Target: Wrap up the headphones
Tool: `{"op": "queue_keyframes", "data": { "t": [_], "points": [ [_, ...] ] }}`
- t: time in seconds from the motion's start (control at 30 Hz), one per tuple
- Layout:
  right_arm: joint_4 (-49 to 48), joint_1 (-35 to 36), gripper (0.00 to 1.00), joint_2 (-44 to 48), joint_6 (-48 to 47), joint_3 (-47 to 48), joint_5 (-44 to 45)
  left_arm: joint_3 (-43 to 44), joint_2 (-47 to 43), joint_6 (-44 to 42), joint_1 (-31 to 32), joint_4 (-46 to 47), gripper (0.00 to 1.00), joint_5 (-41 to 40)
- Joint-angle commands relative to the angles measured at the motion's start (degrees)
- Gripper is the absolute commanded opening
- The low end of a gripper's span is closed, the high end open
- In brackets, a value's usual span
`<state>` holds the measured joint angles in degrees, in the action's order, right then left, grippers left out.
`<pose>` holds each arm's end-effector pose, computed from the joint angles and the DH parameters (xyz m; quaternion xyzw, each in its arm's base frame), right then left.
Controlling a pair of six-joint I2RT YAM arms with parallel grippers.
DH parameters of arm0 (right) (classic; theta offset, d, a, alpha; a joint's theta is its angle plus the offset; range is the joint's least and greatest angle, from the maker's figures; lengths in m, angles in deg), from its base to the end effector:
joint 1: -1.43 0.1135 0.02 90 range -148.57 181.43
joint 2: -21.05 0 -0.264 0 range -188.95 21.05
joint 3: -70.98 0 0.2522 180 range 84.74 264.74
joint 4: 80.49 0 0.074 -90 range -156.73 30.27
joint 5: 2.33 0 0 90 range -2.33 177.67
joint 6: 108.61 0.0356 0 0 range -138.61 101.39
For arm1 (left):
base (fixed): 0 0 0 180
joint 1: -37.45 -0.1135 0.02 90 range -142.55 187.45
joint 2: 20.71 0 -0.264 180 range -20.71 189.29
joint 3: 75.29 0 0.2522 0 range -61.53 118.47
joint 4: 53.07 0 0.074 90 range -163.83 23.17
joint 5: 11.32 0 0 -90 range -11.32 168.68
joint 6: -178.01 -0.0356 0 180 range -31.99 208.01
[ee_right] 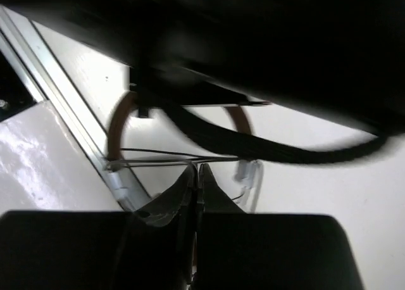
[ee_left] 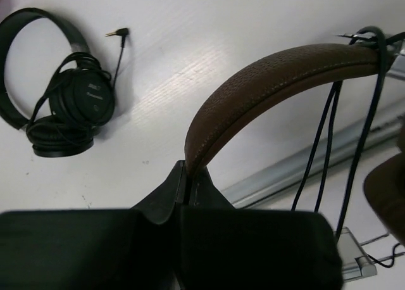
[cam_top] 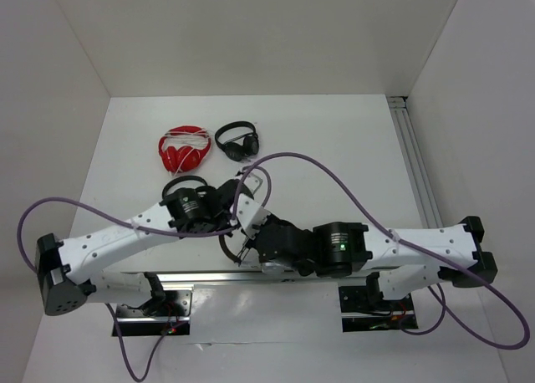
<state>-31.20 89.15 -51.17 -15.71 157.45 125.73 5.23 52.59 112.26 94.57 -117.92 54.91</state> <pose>0.0326 0.2663 0.3684 -0.4545 0.7207 0.1067 0.5124 0.1485 -0.2033 0.3080 0.2108 0.9176 -0.0278 0.3358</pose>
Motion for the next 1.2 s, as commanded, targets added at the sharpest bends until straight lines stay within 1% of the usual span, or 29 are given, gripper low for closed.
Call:
{"op": "queue_keyframes", "data": {
  "t": [0.0,0.03,0.07,0.1,0.17,0.2,0.33,0.4,0.5,0.53,0.63,0.7,0.77,0.83,0.87,0.97,1.0,1.07,1.13,1.17],
  "points": [
    [3.41,-0.62,0.01,5.68,-2.80,-0.28,4.98,-1.10,-6.49,-3.85,3.07,1.70,0.00,7.93],
    [2.80,-1.15,0.01,6.48,-2.81,-1.16,5.79,-1.63,-7.37,-3.86,3.86,2.48,0.00,8.99],
    [1.75,-1.15,0.04,7.35,-3.68,-3.08,6.49,-1.64,-8.16,-4.56,4.57,3.01,0.00,10.13],
    [0.78,-1.85,0.04,8.93,-4.82,-3.97,7.37,-1.64,-9.56,-5.08,5.19,3.01,0.00,13.28],
    [-1.16,-3.61,0.05,10.26,-5.44,-5.82,6.85,-1.64,-10.63,-6.75,5.19,3.54,0.00,16.55],
    [-1.95,-4.22,0.08,10.87,-6.40,-6.34,5.63,-1.64,-10.63,-7.54,5.19,3.54,0.00,19.87],
    [-3.98,-7.47,0.12,12.81,-8.35,-8.63,2.90,-1.64,-11.95,-10.09,5.72,4.68,0.00,24.81],
    [-3.98,-9.67,0.12,13.34,-8.87,-9.16,1.41,-0.50,-12.47,-10.63,6.24,4.68,0.00,24.82],
    [-3.98,-11.60,0.16,13.87,-8.87,-9.68,-0.27,1.60,-11.78,-8.97,6.25,3.20,0.00,19.13],
    [-4.67,-11.61,0.18,13.87,-8.87,-10.30,-0.27,2.31,-11.77,-8.44,6.25,1.71,0.00,15.89],
    [-5.90,-13.89,0.19,14.48,-8.87,-11.71,0.34,5.48,-11.77,-6.51,6.25,-0.41,0.00,12.80],
    [-5.91,-15.56,0.19,14.48,-8.35,-11.71,0.87,8.45,-11.77,-4.75,6.25,-2.25,0.00,9.19],
    [-6.61,-16.09,0.20,14.48,-8.35,-12.23,0.87,10.75,-12.39,-4.74,6.25,-3.31,0.00,8.21],
    [-7.49,-18.02,0.20,13.95,-8.35,-12.24,0.17,14.16,-12.39,-4.74,6.25,-4.54,0.00,9.61],
    [-8.01,-18.03,0.23,13.26,-8.35,-12.24,-0.61,15.23,-12.39,-4.74,6.25,-4.54,0.00,10.40],
    [-8.02,-19.70,0.29,12.64,-7.82,-12.76,-1.85,18.57,-12.39,-4.74,6.25,-7.00,0.00,10.41],
    [-8.54,-20.30,0.37,12.64,-7.82,-12.77,-1.85,19.19,-12.39,-3.96,6.25,-7.61,0.00,8.58],
    [-8.55,-21.01,0.42,13.16,-7.21,-12.77,-1.85,20.59,-11.86,-2.46,6.25,-9.28,0.00,6.47],
    [-8.55,-21.62,0.47,13.87,-7.20,-12.77,-2.38,21.30,-11.34,-0.10,6.25,-10.25,0.00,2.43],
    [-8.55,-21.63,0.50,14.65,-6.42,-12.77,-1.86,22.17,-11.33,1.05,5.03,-11.39,0.00,-0.55]
  ]
}}
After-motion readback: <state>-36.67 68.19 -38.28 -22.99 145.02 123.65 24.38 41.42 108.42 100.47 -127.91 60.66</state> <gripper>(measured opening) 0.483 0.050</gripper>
